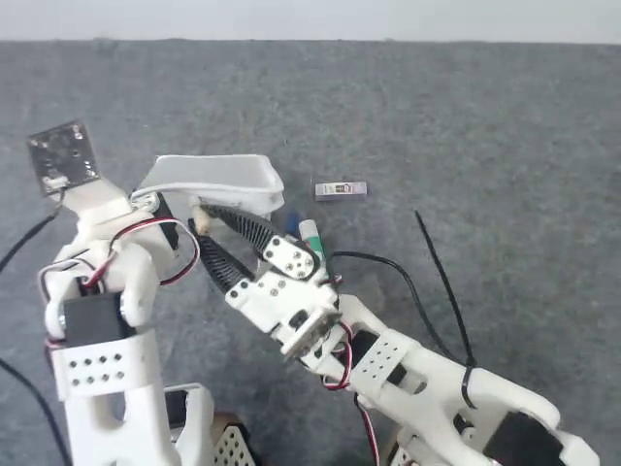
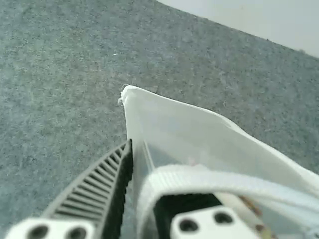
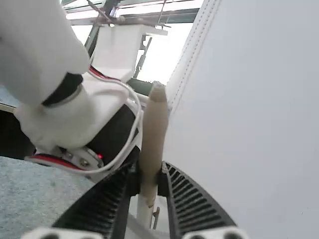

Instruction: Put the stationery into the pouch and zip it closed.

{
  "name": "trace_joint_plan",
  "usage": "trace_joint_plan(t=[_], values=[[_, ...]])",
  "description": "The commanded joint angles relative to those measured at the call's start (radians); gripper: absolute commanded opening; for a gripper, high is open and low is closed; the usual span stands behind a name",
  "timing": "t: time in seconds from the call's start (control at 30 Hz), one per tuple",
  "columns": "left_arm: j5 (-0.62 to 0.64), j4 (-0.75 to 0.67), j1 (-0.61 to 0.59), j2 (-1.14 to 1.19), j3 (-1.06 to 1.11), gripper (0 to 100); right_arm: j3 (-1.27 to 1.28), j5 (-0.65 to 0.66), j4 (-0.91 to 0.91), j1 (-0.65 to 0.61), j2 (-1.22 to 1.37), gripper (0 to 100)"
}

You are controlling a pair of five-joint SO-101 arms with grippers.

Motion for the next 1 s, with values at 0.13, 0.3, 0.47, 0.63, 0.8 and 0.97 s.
trace_joint_plan(t=[0.13,0.3,0.47,0.63,0.8,0.97], values=[[0.012,-0.041,0.000,-0.009,-0.022,1,-0.006,0.066,0.030,0.013,-0.004,0.9],[0.012,-0.041,0.000,-0.009,-0.022,1,-0.003,0.068,0.033,0.015,-0.004,1.3],[0.012,-0.041,0.000,-0.009,-0.022,1,0.017,0.068,0.033,0.013,-0.010,18.3],[0.012,-0.041,0.000,-0.009,-0.022,1,0.028,0.068,0.033,0.013,-0.016,19.1],[0.012,-0.041,-0.002,-0.009,-0.022,1,0.026,0.068,0.033,0.015,-0.018,16.6],[0.011,-0.041,-0.005,-0.009,-0.025,1,0.031,0.068,0.033,0.018,-0.071,16.5]])
